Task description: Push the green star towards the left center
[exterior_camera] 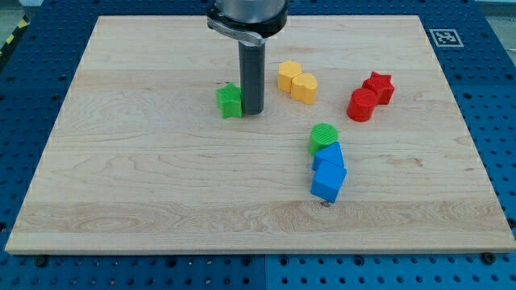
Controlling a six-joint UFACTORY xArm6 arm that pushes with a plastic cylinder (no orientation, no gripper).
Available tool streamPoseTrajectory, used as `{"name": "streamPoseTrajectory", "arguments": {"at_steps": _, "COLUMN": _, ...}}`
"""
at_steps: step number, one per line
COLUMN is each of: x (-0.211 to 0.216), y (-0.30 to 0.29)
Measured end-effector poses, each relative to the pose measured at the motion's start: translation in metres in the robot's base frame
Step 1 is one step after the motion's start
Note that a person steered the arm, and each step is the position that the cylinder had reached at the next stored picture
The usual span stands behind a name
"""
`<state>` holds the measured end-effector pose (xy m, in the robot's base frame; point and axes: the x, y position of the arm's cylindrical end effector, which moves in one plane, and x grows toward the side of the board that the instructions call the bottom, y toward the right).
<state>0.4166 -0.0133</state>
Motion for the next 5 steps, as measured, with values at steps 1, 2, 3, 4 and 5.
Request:
{"name": "streamPoseTrajectory", "arguments": {"at_steps": 1, "x": 0.0, "y": -0.013}}
{"name": "streamPoseTrajectory", "arguments": {"at_steps": 2, "x": -0.001, "y": -0.048}}
{"name": "streamPoseTrajectory", "arguments": {"at_steps": 3, "x": -0.01, "y": -0.071}}
{"name": "streamPoseTrajectory", "arguments": {"at_steps": 4, "x": -0.033, "y": -0.077}}
{"name": "streamPoseTrajectory", "arguments": {"at_steps": 5, "x": -0.034, "y": -0.098}}
